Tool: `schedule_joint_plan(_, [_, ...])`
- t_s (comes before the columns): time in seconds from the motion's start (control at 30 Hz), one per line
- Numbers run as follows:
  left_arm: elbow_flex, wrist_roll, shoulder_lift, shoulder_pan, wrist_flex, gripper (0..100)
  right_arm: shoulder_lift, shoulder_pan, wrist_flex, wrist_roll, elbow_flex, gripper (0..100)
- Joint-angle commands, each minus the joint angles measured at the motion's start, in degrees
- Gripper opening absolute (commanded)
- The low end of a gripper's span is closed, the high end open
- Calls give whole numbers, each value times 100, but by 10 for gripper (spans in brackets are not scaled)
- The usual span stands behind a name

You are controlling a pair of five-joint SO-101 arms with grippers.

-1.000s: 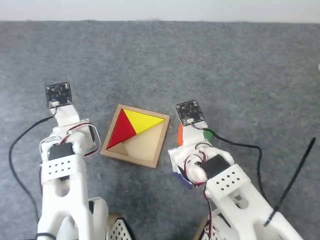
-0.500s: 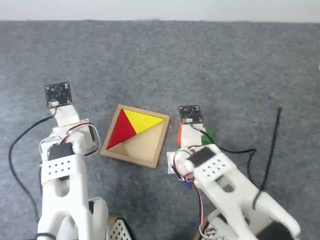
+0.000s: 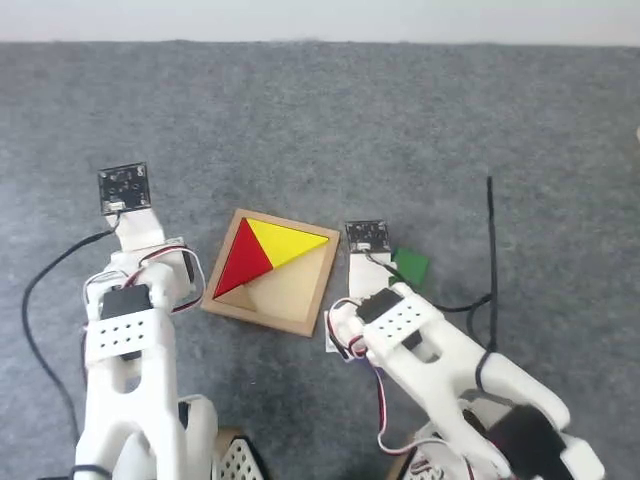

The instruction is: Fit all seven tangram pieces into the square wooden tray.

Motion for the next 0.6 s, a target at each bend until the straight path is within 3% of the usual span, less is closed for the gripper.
schedule_joint_plan(0.0, [-22,-44,-185,18,35,13,321,-40,-242,-79,-369,296])
schedule_joint_plan(0.27, [-22,-53,-185,9,35,13,813,-251,-163,167,-536,297])
schedule_joint_plan(0.57, [-22,-53,-185,9,35,13,-66,-479,312,563,-255,297])
